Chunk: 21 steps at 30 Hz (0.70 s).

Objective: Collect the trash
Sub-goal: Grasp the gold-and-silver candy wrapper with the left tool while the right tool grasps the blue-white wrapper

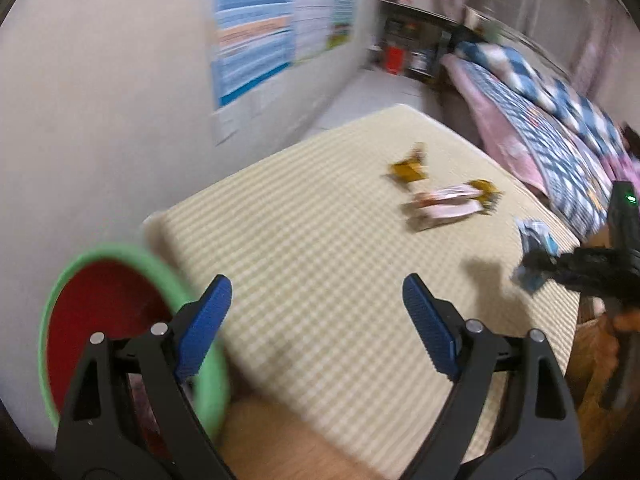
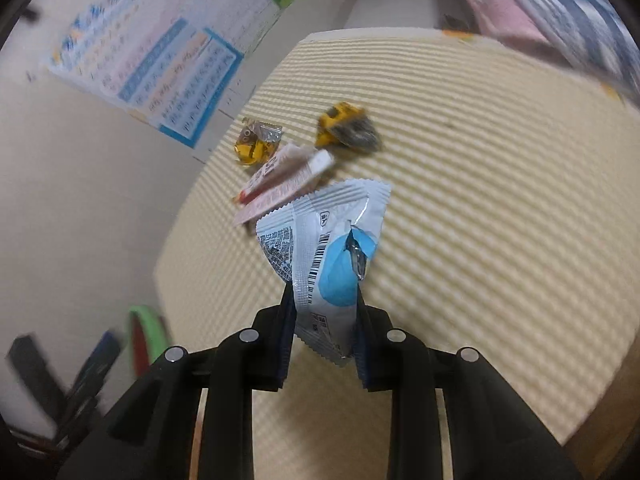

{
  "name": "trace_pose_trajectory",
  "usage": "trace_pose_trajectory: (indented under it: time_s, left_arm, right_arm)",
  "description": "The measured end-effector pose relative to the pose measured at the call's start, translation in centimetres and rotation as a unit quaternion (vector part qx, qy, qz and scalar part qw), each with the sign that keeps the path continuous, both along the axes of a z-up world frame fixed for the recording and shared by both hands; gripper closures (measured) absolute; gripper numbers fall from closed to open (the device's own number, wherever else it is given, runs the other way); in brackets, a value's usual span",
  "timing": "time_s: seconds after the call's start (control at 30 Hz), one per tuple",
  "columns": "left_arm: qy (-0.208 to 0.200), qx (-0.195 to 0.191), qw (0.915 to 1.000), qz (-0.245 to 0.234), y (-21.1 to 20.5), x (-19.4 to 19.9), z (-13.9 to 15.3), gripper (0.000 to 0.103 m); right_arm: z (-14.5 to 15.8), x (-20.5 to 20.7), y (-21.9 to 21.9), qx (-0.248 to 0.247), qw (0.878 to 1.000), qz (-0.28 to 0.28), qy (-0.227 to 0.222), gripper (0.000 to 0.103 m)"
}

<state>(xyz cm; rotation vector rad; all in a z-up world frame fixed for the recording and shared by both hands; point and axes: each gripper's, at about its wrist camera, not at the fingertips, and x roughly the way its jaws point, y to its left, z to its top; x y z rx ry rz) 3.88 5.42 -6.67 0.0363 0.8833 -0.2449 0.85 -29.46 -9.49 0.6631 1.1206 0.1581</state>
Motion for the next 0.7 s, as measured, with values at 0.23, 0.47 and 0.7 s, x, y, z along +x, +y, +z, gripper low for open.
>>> trace_pose_trajectory:
  time_s: [0.23,0.47,0.7]
  left_arm:
    - [0.008,0.028,0.9979,-0.058,-9.2,6.5,-0.9,0.018]
    - [0.016,0.084,0.9949,-0.052,-14.7,13.5,-3.3,0.018]
    - [0.097,0.063,0.9923,-0.045,-16.1,18.0,-6.8,0.037]
  right_arm:
    - [1.0,-1.5,-3.4,0.011,0.999,-0.039,-0.012,0.075]
    - [1.4,-0.3,-2.5,0.005,1.000,-0.007,-0.025,0.075]
    - [1.8,0.9,-1.6,0.006,0.999,0.017,-0.040,0.075]
